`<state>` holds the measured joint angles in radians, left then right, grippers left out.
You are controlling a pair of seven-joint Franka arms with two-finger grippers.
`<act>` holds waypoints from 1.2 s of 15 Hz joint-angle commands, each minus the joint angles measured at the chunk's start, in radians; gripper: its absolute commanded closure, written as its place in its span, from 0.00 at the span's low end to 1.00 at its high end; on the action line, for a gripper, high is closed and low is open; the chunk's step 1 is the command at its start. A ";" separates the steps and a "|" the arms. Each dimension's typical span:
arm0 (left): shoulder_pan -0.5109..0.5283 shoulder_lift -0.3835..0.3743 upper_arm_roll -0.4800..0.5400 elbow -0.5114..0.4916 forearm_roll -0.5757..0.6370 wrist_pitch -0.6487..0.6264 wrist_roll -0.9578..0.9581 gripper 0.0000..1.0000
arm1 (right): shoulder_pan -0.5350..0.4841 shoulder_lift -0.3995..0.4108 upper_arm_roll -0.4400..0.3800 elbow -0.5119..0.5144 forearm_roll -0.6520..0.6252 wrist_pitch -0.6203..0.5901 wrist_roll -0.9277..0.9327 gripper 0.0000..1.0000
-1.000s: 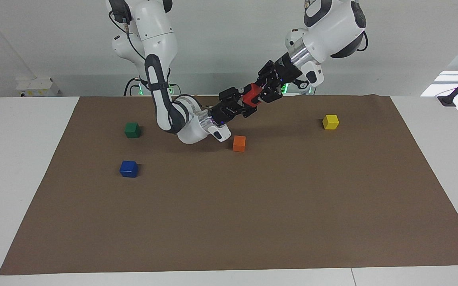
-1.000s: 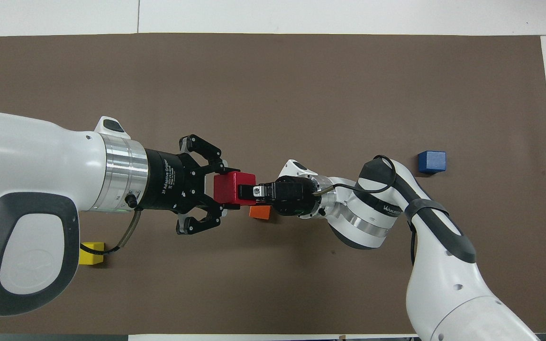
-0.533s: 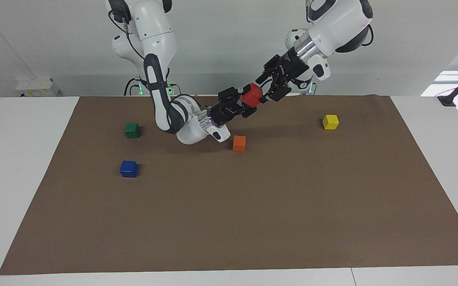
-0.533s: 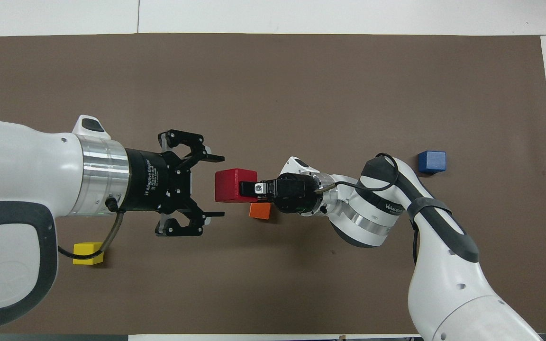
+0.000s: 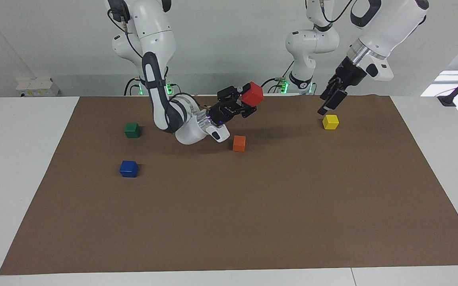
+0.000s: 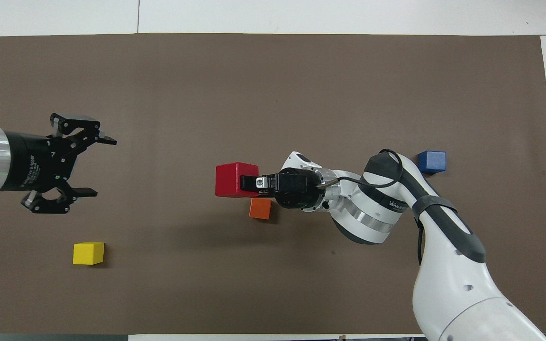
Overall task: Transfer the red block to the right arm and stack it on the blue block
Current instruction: 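Carry the red cube with the right gripper while the left gripper withdraws, then move the red cube with the right gripper above the blue cube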
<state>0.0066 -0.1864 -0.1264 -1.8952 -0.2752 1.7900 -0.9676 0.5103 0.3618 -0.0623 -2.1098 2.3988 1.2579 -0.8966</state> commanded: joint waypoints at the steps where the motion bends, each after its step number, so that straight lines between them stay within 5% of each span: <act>1: 0.013 0.074 -0.009 0.074 0.230 -0.064 0.330 0.00 | -0.036 -0.084 0.006 0.011 -0.064 0.139 0.077 1.00; 4: 0.075 0.216 0.007 0.275 0.272 -0.225 0.692 0.00 | -0.076 -0.147 0.001 0.033 -0.177 0.280 0.169 1.00; 7: 0.067 0.375 0.002 0.478 0.338 -0.343 0.829 0.00 | -0.119 -0.254 0.001 0.063 -0.405 0.483 0.325 1.00; 14: 0.076 0.309 0.008 0.326 0.333 -0.244 0.926 0.00 | -0.163 -0.336 -0.004 0.158 -0.933 0.666 0.600 1.00; 18: 0.081 0.162 0.011 0.141 0.330 -0.227 0.932 0.00 | -0.202 -0.348 -0.005 0.218 -1.319 0.675 0.732 1.00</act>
<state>0.0751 0.1214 -0.1135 -1.5757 0.0324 1.5187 -0.0584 0.3379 0.0203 -0.0749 -1.9259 1.2331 1.9258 -0.2297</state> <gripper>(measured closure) 0.000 0.419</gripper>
